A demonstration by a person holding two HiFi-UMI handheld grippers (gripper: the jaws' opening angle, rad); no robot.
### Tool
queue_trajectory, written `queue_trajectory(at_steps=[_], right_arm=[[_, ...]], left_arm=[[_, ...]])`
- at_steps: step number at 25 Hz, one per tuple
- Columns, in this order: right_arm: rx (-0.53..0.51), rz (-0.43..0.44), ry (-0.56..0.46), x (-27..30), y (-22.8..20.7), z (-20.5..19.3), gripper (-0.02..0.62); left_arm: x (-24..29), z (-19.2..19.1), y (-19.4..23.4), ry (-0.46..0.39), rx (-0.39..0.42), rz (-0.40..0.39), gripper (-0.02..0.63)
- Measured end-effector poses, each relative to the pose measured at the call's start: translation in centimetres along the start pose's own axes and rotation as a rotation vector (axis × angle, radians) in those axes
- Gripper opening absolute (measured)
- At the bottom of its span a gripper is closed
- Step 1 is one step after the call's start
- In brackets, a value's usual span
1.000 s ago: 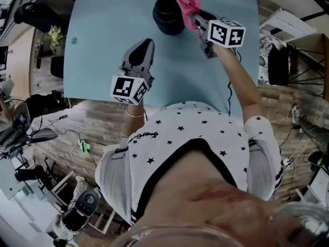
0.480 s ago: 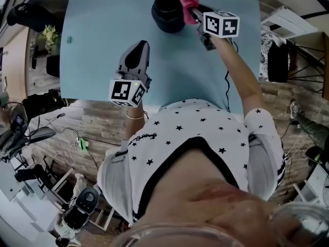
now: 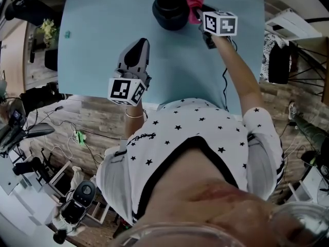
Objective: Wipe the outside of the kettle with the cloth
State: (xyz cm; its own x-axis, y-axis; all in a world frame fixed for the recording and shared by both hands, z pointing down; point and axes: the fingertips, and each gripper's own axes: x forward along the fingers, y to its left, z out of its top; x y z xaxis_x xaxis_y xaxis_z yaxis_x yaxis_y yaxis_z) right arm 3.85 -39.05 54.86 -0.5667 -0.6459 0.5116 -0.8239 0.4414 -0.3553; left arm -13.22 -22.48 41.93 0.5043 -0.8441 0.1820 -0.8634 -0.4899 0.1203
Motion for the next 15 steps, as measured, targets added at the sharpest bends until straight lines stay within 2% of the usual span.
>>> queue_trajectory(at_steps=[15], right_arm=[[0.089, -0.034, 0.136, 3.6, -2.3, -6.1, 0.066]], left_arm=[[0.6, -1.2, 0.6, 0.027, -0.014, 0.003, 0.040]])
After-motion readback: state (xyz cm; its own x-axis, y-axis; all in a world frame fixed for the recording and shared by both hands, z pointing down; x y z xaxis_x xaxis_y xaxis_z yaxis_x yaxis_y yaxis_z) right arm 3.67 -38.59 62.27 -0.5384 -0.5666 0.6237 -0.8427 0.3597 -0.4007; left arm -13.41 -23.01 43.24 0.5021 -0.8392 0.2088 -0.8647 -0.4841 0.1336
